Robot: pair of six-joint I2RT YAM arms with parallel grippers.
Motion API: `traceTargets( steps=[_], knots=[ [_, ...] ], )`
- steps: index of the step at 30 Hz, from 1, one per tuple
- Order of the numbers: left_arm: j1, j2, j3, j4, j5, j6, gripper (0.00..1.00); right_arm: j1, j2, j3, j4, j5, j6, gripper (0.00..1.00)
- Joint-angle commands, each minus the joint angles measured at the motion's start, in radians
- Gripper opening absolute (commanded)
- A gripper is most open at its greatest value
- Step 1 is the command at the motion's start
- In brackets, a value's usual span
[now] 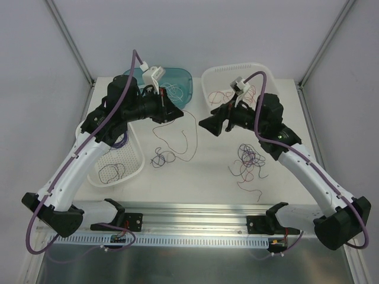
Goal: Untangle the cables
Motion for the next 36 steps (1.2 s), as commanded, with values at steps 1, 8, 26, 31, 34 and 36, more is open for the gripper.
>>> traceTargets(
  steps=[1, 8, 26, 31, 34, 36],
  knots=[
    [-0.026, 0.016, 0.046, 0.045, 0.036, 0.011, 0.00, 0.030, 0.038, 0.066, 0.100, -0.073, 0.008, 0.94],
    [-0.053, 0.038, 0.054, 0.052, 0.046, 0.020, 0.00, 0.054, 0.105, 0.098, 0.123, -0.137, 0.006, 0.82],
    [-0.055, -0.040, -0.104, 0.075, -0.170, 0.128, 0.78, -0.007, 0.104, 0.325, -0.206, 0.091, -0.213, 0.01],
    [-0.053, -0.122, -0.188, 0.100, -0.267, 0.172, 0.99, -0.076, 0.154, 0.446, -0.288, 0.245, -0.246, 0.01],
    [-0.053, -0.168, -0.245, 0.112, -0.328, 0.189, 0.99, -0.128, 0.185, 0.492, -0.289, 0.337, -0.235, 0.01],
    [-0.052, -0.192, -0.274, 0.126, -0.370, 0.191, 0.99, -0.160, 0.217, 0.515, -0.268, 0.390, -0.218, 0.01]
  ],
)
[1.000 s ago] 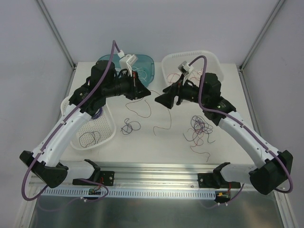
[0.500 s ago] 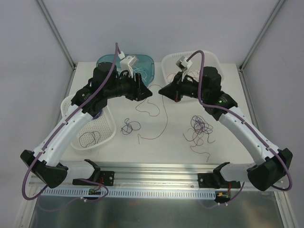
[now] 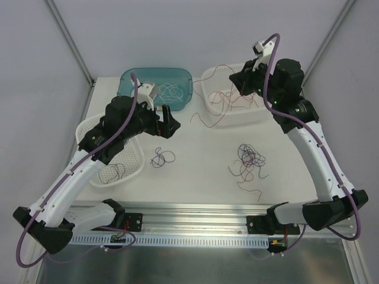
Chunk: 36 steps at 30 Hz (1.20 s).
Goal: Untangle the cables
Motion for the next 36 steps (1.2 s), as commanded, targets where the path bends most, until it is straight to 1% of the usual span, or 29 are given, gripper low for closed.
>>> traceTargets(
  steps=[1, 3, 9, 14, 16, 22, 25, 27, 28, 29, 31, 32, 34, 35, 36],
  knots=[
    [-0.009, -0.049, -0.054, 0.064, -0.106, 0.039, 0.99, -0.055, 0.049, 0.052, 0.052, 0.157, -0.004, 0.01],
    [-0.007, -0.054, -0.095, 0.070, -0.119, 0.033, 0.99, -0.091, 0.084, 0.050, 0.132, 0.161, -0.007, 0.01],
    [-0.009, -0.037, -0.195, 0.081, -0.101, -0.021, 0.99, -0.160, 0.208, 0.112, 0.249, 0.170, -0.034, 0.01],
    [-0.009, -0.003, -0.260, 0.088, -0.063, -0.082, 0.99, -0.204, 0.297, 0.181, 0.266, 0.172, -0.027, 0.01],
    [-0.007, 0.009, -0.278, 0.088, -0.047, -0.100, 0.99, -0.218, 0.327, 0.201, 0.301, 0.174, -0.016, 0.01],
    [-0.007, 0.063, -0.319, 0.090, -0.043, -0.156, 0.99, -0.256, 0.391, 0.219, 0.309, 0.166, -0.042, 0.01],
    [-0.007, 0.093, -0.326, 0.090, -0.040, -0.180, 0.99, -0.272, 0.437, 0.221, 0.286, 0.155, -0.046, 0.01],
    [-0.007, 0.119, -0.326, 0.090, -0.043, -0.197, 0.99, -0.275, 0.471, 0.221, 0.248, 0.157, -0.054, 0.10],
    [-0.009, 0.127, -0.326, 0.090, -0.044, -0.202, 0.99, -0.276, 0.480, 0.218, 0.235, 0.158, -0.054, 0.18],
    [-0.007, 0.142, -0.324, 0.088, -0.047, -0.208, 0.99, -0.278, 0.489, 0.216, 0.221, 0.160, -0.054, 0.39],
    [-0.007, 0.162, -0.326, 0.090, -0.063, -0.225, 0.99, -0.286, 0.491, 0.193, 0.191, 0.167, -0.053, 0.62],
    [-0.007, 0.170, -0.326, 0.088, -0.067, -0.232, 0.99, -0.281, 0.476, 0.169, 0.175, 0.169, -0.048, 0.76],
    [-0.007, 0.185, -0.326, 0.088, -0.095, -0.242, 0.99, -0.281, 0.440, 0.135, 0.164, 0.181, -0.051, 0.83],
    [-0.006, 0.199, -0.324, 0.088, -0.104, -0.246, 0.99, -0.281, 0.420, 0.120, 0.157, 0.187, -0.048, 0.88],
    [-0.007, 0.208, -0.321, 0.088, -0.116, -0.252, 0.99, -0.280, 0.394, 0.107, 0.126, 0.201, -0.040, 0.89]
  ],
)
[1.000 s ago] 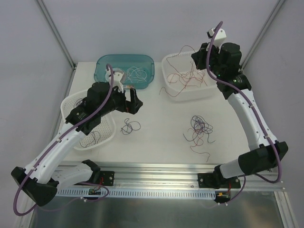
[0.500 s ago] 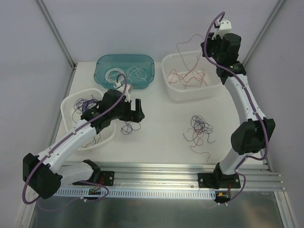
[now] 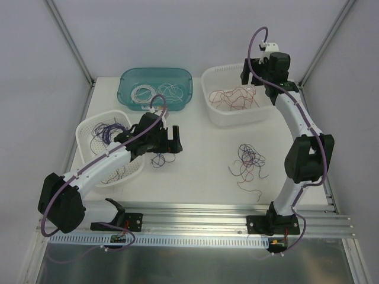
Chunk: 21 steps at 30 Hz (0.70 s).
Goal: Untangle the cables
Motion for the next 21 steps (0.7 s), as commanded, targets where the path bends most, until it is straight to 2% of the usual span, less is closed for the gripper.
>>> traceTargets(
  steps=[1, 5, 9, 16, 21],
  knots=[
    [-0.006, 0.029, 0.005, 0.022, -0.060, -0.045, 0.99, -0.004, -0.153, -0.045, -0.052, 0.029, 0.009, 0.91],
    [-0.006, 0.102, 0.028, 0.022, -0.127, -0.059, 0.99, -0.001, -0.323, -0.171, -0.138, 0.049, 0.058, 0.97],
    [-0.004, 0.179, 0.061, 0.017, -0.195, -0.056, 0.98, 0.005, -0.498, -0.318, -0.212, 0.016, 0.104, 0.98],
    [0.004, 0.287, 0.096, -0.035, -0.296, -0.068, 0.87, 0.023, -0.800, -0.608, -0.280, -0.061, 0.204, 1.00],
    [0.010, 0.319, 0.082, -0.061, -0.364, -0.085, 0.72, 0.048, -0.958, -0.755, -0.335, -0.078, 0.232, 1.00]
  ],
)
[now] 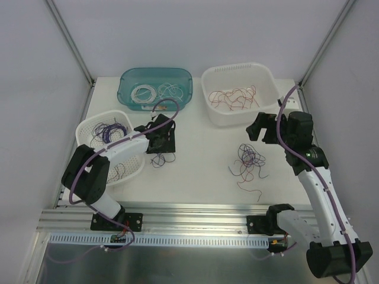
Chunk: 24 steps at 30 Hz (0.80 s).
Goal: Untangle the cables
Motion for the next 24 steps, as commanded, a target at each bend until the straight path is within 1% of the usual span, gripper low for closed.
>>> traceTargets(
  steps=[1, 2, 3, 5, 6, 8, 9, 10, 12, 13, 15, 17, 21, 22, 24],
  knots=[
    [0.012, 0.019, 0.020, -0.037, -0.079, -0.023, 0.69, 0.014, -0.083, -0.078, -0.053, -0.030, 0.045, 1.00],
    [0.015, 0.036, 0.019, -0.041, -0.079, -0.023, 0.65, 0.017, -0.096, -0.092, -0.061, -0.029, 0.046, 1.00],
    [0.018, 0.043, 0.019, -0.043, -0.079, -0.024, 0.58, 0.016, -0.115, -0.115, -0.062, -0.021, 0.046, 1.00],
    [0.021, 0.066, 0.020, -0.043, -0.073, -0.026, 0.49, 0.019, -0.123, -0.127, -0.076, -0.021, 0.048, 1.00],
    [0.019, 0.074, 0.025, -0.043, -0.070, -0.027, 0.42, 0.019, -0.126, -0.130, -0.079, -0.021, 0.048, 1.00],
    [0.021, 0.100, 0.034, -0.043, -0.050, -0.024, 0.35, 0.019, -0.135, -0.141, -0.079, -0.022, 0.048, 1.00],
    [0.021, 0.108, 0.039, -0.044, -0.039, -0.024, 0.29, 0.017, -0.138, -0.144, -0.077, -0.019, 0.048, 1.00],
    [0.021, 0.120, 0.042, -0.046, -0.032, -0.023, 0.26, 0.019, -0.139, -0.146, -0.079, -0.019, 0.048, 1.00],
    [0.021, 0.123, 0.053, -0.052, -0.009, -0.024, 0.11, 0.019, -0.142, -0.146, -0.085, -0.016, 0.048, 0.99],
    [0.019, 0.106, 0.056, -0.055, -0.003, -0.023, 0.00, 0.019, -0.144, -0.144, -0.088, -0.015, 0.045, 1.00],
    [0.016, 0.077, 0.066, -0.057, 0.020, -0.015, 0.00, 0.019, -0.143, -0.135, -0.100, -0.013, 0.039, 1.00],
    [0.010, 0.016, 0.082, -0.061, 0.040, 0.019, 0.00, 0.017, -0.141, -0.124, -0.105, -0.010, 0.031, 0.99],
    [0.003, -0.107, 0.166, -0.064, 0.129, 0.085, 0.00, 0.019, -0.115, -0.098, -0.104, -0.015, 0.025, 1.00],
    [0.003, -0.157, 0.183, -0.064, 0.132, 0.094, 0.00, 0.019, -0.110, -0.095, -0.102, -0.016, 0.025, 1.00],
    [0.004, -0.205, 0.229, -0.066, 0.119, 0.128, 0.00, 0.019, -0.103, -0.087, -0.102, -0.024, 0.025, 1.00]
  ],
)
